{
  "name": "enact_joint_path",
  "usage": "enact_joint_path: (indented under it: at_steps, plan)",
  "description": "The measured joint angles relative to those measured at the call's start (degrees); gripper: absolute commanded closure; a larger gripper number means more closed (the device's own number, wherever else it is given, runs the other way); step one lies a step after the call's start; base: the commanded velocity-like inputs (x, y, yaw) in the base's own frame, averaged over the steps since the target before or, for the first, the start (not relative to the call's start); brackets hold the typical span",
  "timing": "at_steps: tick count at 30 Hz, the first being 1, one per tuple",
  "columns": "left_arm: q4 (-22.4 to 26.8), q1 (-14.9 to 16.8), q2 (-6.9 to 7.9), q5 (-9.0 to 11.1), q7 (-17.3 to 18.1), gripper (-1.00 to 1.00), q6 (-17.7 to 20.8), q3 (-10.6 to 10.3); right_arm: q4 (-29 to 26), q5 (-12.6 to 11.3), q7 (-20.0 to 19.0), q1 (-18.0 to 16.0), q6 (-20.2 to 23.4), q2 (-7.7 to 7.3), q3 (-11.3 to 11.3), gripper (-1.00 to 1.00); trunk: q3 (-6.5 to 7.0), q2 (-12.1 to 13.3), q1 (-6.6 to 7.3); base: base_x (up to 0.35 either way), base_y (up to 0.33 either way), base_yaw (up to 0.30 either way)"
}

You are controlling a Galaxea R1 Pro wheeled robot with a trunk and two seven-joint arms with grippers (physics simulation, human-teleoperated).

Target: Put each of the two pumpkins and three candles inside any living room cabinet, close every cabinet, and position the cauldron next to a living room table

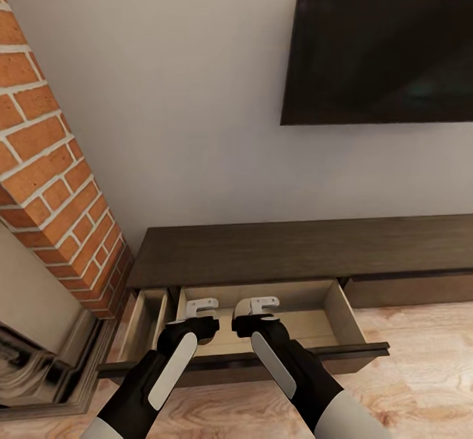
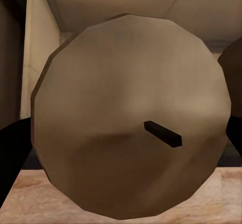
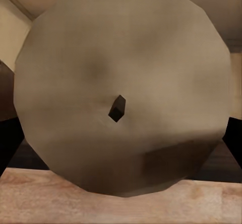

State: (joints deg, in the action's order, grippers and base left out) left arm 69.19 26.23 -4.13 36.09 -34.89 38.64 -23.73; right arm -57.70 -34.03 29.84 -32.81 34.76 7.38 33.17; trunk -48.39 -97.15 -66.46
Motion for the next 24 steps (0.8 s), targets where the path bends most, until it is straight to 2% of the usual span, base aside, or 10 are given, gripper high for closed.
enact_joint_path:
  at_steps: [24]
  plan:
    - [0.51, 0.00, 0.08, 0.17, 0.00, 1.00, -0.01, -0.62, -0.07, -0.04, -0.08, 0.00, -0.16, -0.06, 0.00, 1.00, -4.31, -9.63, -5.27, 0.000, 0.000, 0.000]
